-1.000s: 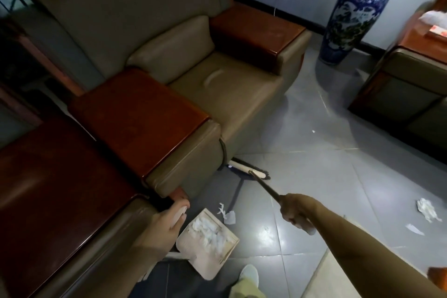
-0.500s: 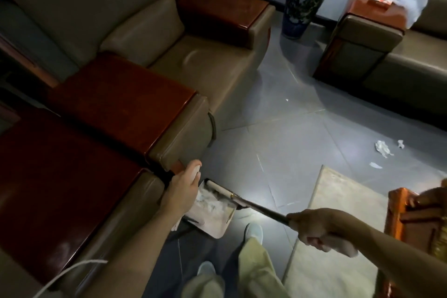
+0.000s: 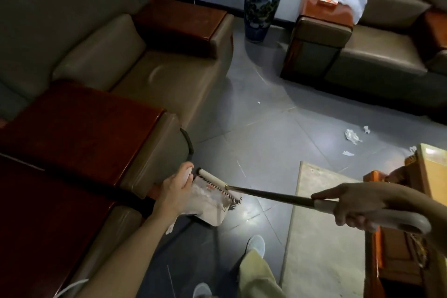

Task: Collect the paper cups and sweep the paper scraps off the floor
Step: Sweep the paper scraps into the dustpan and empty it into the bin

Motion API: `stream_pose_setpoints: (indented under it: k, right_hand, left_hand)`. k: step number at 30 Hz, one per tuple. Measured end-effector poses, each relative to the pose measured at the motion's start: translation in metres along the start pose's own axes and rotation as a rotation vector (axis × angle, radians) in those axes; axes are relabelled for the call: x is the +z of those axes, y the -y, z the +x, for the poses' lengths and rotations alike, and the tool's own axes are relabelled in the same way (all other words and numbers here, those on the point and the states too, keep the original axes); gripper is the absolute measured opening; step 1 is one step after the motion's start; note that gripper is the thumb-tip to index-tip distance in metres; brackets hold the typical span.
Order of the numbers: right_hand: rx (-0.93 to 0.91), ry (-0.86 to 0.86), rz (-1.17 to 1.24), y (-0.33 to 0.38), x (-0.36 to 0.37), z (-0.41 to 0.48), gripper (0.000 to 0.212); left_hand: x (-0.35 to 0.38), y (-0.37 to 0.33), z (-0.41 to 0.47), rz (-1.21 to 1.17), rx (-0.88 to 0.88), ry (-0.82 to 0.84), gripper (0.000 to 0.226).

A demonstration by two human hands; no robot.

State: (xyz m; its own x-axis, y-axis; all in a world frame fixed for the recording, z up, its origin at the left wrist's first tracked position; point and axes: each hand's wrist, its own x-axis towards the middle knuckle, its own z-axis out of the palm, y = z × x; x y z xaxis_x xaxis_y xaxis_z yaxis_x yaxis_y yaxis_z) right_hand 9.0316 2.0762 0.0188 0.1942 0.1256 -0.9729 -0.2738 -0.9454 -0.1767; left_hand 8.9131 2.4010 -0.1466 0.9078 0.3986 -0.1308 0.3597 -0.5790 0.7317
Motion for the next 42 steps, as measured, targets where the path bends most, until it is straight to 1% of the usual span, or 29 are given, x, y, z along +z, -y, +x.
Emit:
stream_pose_setpoints:
  k: [2,4,6,9,13,15,18,21,24,28,30,34,38,39,41,42]
  right_hand:
    - [-0.024,-0.039,0.059,-0.01,-0.034,0.004,0.07]
    - [-0.048,-0.05,0.162,-0.015,-0.068,0.007,0.069]
    - [-0.071,-0.06,0.216,-0.015,-0.1,0.009,0.068]
    - [-0.109,-0.134,0.321,-0.008,-0.144,0.021,0.064]
    - [-0.123,-0.224,0.468,0.013,-0.196,0.04,0.054]
    - [-0.131,-0.237,0.541,0.029,-0.223,0.056,0.048]
    - [-0.127,-0.255,0.627,0.058,-0.265,0.089,0.046]
    - [-0.114,-0.307,0.623,0.084,-0.304,0.131,0.04]
    - [-0.139,-0.362,0.655,0.106,-0.336,0.165,0.037]
    - [-0.15,-0.383,0.74,0.135,-0.381,0.195,0.031]
    - [-0.129,-0.387,0.763,0.149,-0.407,0.208,0.027]
    - [-0.082,-0.412,0.703,0.175,-0.46,0.235,0.024]
    - [-0.028,-0.438,0.598,0.194,-0.506,0.265,0.009]
    - [-0.018,-0.432,0.577,0.198,-0.515,0.271,0.009]
    - [0.019,-0.414,0.557,0.206,-0.529,0.283,0.016]
    - [0.046,-0.391,0.581,0.208,-0.534,0.289,0.018]
  left_hand:
    - [0.004,-0.015,0.024,-0.019,0.0,-0.014,0.023]
    - [0.01,-0.03,0.05,-0.046,-0.01,-0.028,0.023]
    - [0.018,-0.046,0.075,-0.057,-0.001,-0.053,0.021]
    - [0.03,-0.068,0.114,-0.047,0.03,-0.084,0.02]
    - [0.042,-0.095,0.171,-0.016,0.073,-0.121,0.02]
    - [0.047,-0.108,0.202,-0.015,0.106,-0.113,0.021]
    - [0.052,-0.13,0.259,0.006,0.13,-0.092,0.021]
    - [0.055,-0.147,0.322,0.014,0.151,-0.07,0.022]
    - [0.054,-0.162,0.385,0.015,0.163,-0.002,0.022]
    - [0.054,-0.177,0.456,0.073,0.16,0.085,0.024]
    - [0.059,-0.181,0.491,0.088,0.174,0.102,0.024]
    - [0.072,-0.197,0.558,0.117,0.179,0.176,0.024]
    - [0.087,-0.216,0.61,0.168,0.139,0.245,0.026]
    - [0.091,-0.219,0.621,0.176,0.123,0.263,0.027]
    - [0.098,-0.225,0.644,0.2,0.105,0.294,0.028]
    - [0.102,-0.228,0.654,0.212,0.104,0.31,0.029]
